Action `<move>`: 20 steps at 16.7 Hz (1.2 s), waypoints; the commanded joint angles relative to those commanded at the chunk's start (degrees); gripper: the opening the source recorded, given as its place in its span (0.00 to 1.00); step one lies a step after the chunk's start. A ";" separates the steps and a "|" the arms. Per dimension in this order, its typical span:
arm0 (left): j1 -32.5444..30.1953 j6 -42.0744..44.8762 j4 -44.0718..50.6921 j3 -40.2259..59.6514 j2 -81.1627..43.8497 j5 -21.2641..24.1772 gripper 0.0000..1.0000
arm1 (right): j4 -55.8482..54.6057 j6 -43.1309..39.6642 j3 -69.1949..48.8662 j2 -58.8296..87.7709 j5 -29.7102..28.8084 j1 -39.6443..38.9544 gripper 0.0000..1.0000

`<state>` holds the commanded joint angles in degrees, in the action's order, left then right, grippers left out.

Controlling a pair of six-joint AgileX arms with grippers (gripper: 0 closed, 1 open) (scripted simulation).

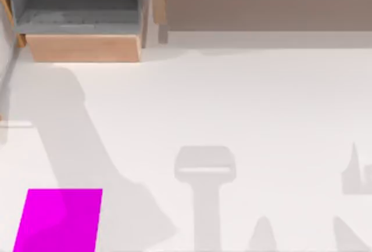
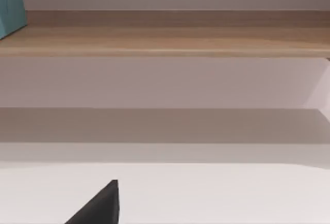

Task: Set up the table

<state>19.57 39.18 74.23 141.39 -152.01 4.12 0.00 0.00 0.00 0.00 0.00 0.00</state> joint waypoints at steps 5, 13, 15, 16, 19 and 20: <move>0.90 -3.50 0.73 -4.73 7.47 0.70 0.00 | 0.00 0.00 0.00 0.00 0.00 0.00 1.00; -6.94 -15.73 -7.68 -25.26 33.01 -0.06 0.00 | 0.00 0.00 0.00 0.00 0.00 0.00 1.00; -10.56 -19.79 -10.35 -32.90 39.87 -0.67 0.00 | 0.00 0.00 0.00 0.00 0.00 0.00 1.00; -12.48 -21.94 -11.68 -37.03 43.18 -1.02 0.00 | 0.00 0.00 0.00 0.00 0.00 0.00 1.00; -18.49 -28.78 -15.57 -50.52 52.18 -2.18 0.00 | 0.00 0.00 0.00 0.00 0.00 0.00 1.00; -20.52 -31.15 -16.84 -55.20 54.84 -2.57 0.00 | 0.00 0.00 0.00 0.00 0.00 0.00 1.00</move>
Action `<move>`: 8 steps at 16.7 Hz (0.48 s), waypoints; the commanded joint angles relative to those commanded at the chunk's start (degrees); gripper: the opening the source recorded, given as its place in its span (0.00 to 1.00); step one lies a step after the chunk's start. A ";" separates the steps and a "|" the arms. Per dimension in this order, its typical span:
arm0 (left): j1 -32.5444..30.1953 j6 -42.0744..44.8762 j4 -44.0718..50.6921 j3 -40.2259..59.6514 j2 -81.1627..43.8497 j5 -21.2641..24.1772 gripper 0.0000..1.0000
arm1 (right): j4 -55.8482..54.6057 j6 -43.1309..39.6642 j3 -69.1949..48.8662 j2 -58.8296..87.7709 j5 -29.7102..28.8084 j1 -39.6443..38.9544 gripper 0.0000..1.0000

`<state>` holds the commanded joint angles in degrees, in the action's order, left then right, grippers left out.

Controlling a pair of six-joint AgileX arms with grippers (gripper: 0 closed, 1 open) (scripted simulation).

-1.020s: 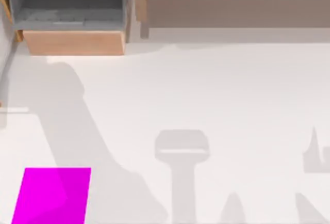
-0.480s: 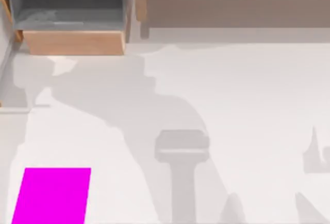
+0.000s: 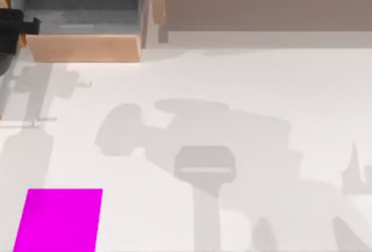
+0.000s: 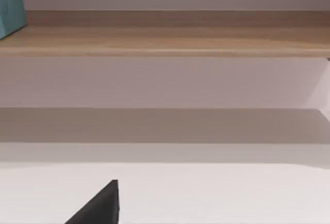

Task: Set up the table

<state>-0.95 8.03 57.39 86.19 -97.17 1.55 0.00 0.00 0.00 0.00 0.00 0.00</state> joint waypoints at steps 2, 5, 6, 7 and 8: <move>-4.04 -4.78 -2.46 -9.40 4.72 -0.77 0.00 | 0.00 0.00 0.00 0.00 0.00 0.00 1.00; -9.83 -11.80 -5.88 -22.87 10.48 -1.83 0.00 | 0.00 0.00 0.00 0.00 0.00 0.00 1.00; -11.60 -14.04 -6.95 -26.95 11.98 -2.13 0.00 | 0.00 0.00 0.00 0.00 0.00 0.00 1.00; -13.28 -16.22 -7.99 -30.78 13.30 -2.41 0.00 | 0.00 0.00 0.00 0.00 0.00 0.00 1.00; -14.86 -18.32 -8.98 -34.32 14.46 -2.68 0.00 | 0.00 0.00 0.00 0.00 0.00 0.00 1.00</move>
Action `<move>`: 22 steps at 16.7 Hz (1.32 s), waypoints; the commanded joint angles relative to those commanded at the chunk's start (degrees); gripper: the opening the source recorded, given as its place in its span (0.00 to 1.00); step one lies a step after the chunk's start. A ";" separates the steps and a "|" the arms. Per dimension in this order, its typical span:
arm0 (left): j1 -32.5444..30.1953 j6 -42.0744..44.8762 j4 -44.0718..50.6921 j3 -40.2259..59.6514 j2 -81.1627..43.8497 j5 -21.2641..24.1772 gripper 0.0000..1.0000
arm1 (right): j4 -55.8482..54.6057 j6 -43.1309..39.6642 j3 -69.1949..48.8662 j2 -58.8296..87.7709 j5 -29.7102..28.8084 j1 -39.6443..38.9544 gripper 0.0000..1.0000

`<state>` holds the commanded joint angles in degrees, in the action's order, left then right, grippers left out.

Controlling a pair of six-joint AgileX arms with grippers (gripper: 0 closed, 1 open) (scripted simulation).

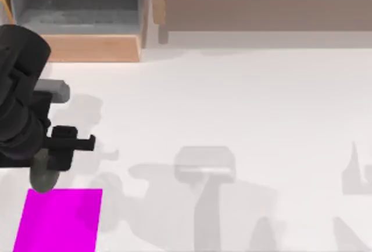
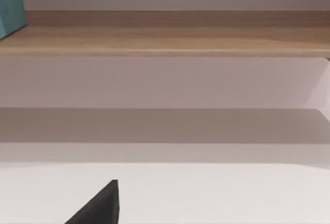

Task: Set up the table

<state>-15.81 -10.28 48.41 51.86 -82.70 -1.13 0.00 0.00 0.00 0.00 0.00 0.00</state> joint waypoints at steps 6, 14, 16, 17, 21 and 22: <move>-6.04 -9.17 -4.23 -13.08 3.82 -1.18 0.00 | 0.00 0.00 0.00 0.00 0.00 0.00 1.00; -6.18 -9.68 -4.42 -13.63 3.90 -1.25 0.00 | 0.00 0.00 0.00 0.00 0.00 0.00 1.00; -6.18 -9.70 -4.58 -13.32 4.23 -1.28 0.00 | 0.00 0.00 0.00 0.00 0.00 0.00 1.00; -6.17 -9.71 -4.70 -13.14 4.44 -1.31 0.00 | 0.00 0.00 0.00 0.00 0.00 0.00 1.00; -6.12 -9.75 -5.41 -12.32 5.44 -1.40 0.00 | 0.00 0.00 0.00 0.00 0.00 0.00 1.00; -6.11 -9.76 -5.63 -12.11 5.71 -1.43 0.00 | 0.00 0.00 0.00 0.00 0.00 0.00 1.00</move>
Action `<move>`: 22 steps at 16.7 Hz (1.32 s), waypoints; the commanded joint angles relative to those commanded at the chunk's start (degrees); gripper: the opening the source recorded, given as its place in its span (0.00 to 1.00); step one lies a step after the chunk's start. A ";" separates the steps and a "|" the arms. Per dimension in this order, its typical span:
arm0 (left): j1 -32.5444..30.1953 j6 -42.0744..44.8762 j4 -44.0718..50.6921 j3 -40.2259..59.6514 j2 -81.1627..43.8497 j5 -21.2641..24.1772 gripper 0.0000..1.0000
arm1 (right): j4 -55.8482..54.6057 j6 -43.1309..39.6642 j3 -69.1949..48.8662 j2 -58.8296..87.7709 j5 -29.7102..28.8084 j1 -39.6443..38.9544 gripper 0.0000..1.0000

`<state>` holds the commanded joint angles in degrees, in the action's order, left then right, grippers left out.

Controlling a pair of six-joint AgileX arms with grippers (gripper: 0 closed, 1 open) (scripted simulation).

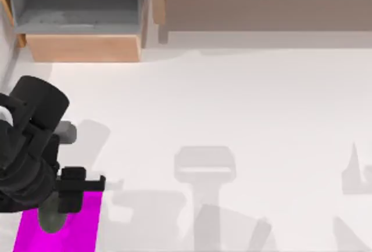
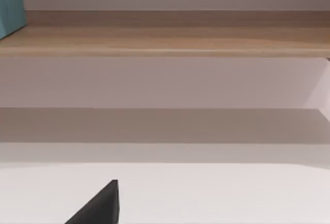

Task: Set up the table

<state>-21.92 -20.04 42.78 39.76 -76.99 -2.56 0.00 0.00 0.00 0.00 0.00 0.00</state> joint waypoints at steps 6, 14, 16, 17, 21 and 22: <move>0.05 0.00 -1.36 1.10 1.31 -0.13 0.00 | 0.00 0.00 0.00 0.00 0.00 0.00 1.00; -0.03 0.07 -2.56 1.04 0.98 -0.13 0.00 | 0.00 0.00 0.00 0.00 0.00 0.00 1.00; -0.07 0.08 -2.59 0.47 0.33 -0.09 0.00 | 0.00 0.00 0.00 0.00 0.00 0.00 1.00; -0.10 0.08 -2.55 0.08 -0.09 -0.06 0.00 | 0.00 0.00 0.00 0.00 0.00 0.00 1.00; -0.16 0.09 -2.04 -2.32 -2.46 0.11 0.00 | 0.00 0.00 0.00 0.00 0.00 0.00 1.00; -0.17 0.09 -1.84 -2.93 -3.06 0.16 0.00 | 0.00 0.00 0.00 0.00 0.00 0.00 1.00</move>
<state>-22.09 -19.96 40.94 36.82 -80.05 -2.40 0.00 0.00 0.00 0.00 0.00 0.00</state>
